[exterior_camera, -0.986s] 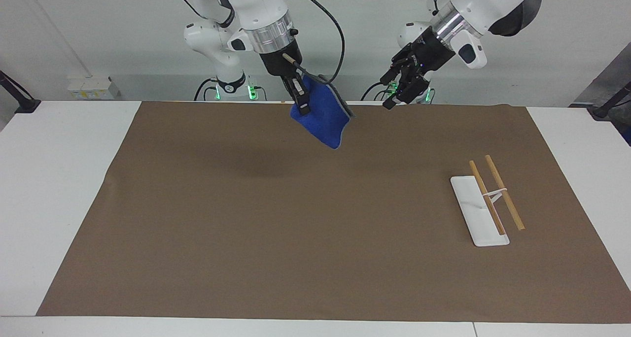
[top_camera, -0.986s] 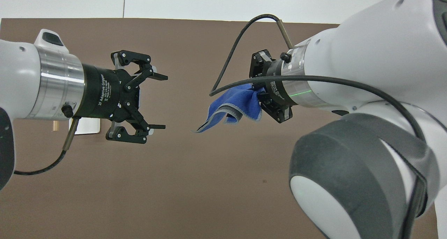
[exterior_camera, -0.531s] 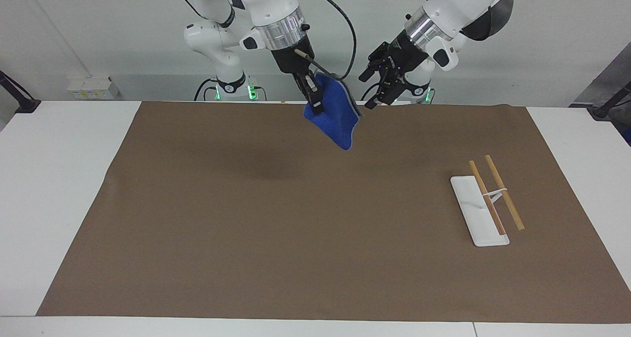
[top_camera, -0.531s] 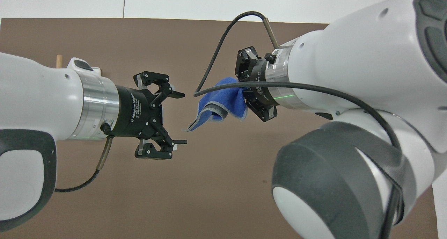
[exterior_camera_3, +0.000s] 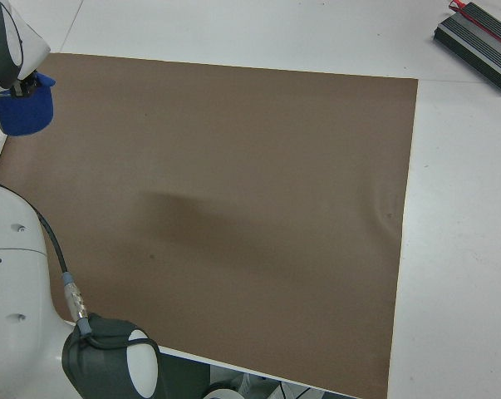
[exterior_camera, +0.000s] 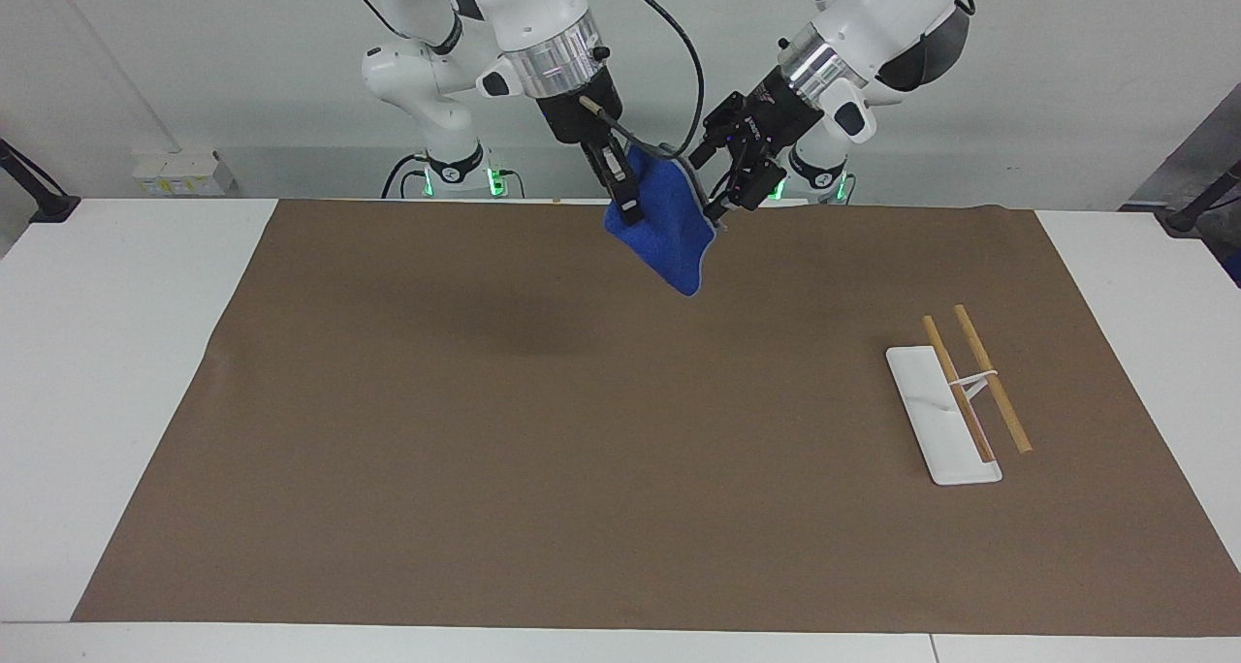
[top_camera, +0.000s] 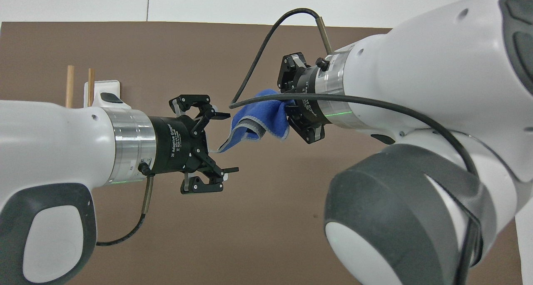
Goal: Right arm passes towel to left arm to hang
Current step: 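Close the left gripper on the towel held by the right gripper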
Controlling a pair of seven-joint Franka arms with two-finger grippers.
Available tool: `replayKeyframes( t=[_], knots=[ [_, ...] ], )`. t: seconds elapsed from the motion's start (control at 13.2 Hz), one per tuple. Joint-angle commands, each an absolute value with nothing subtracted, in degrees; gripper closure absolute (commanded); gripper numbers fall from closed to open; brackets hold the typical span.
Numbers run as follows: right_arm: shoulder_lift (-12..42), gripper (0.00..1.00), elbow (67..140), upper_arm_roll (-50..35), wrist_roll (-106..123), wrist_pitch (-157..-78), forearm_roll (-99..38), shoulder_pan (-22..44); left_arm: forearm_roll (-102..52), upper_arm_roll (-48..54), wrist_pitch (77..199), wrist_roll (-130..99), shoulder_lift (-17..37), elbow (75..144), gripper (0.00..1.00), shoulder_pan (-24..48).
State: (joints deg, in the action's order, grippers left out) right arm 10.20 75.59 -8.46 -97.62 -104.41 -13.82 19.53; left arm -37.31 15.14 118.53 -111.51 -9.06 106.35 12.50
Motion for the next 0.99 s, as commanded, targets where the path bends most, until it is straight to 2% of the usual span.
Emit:
replayKeyframes(
  t=[0.0,0.83,0.91],
  knots=[
    [10.6,1.00,75.2,-8.8,-99.2,-105.7,-15.1,19.3,-39.2,16.4,123.0,-112.4,-10.3,109.2,0.00,12.9],
    [10.7,1.00,75.6,-8.8,-99.1,-105.9,-15.0,19.9,-40.0,16.8,133.8,-111.5,-9.9,111.9,0.00,13.0],
    [10.7,1.00,75.6,-8.8,-99.1,-105.9,-15.0,19.9,-40.3,16.8,135.2,-111.6,-9.9,112.3,0.02,13.5]
  ],
)
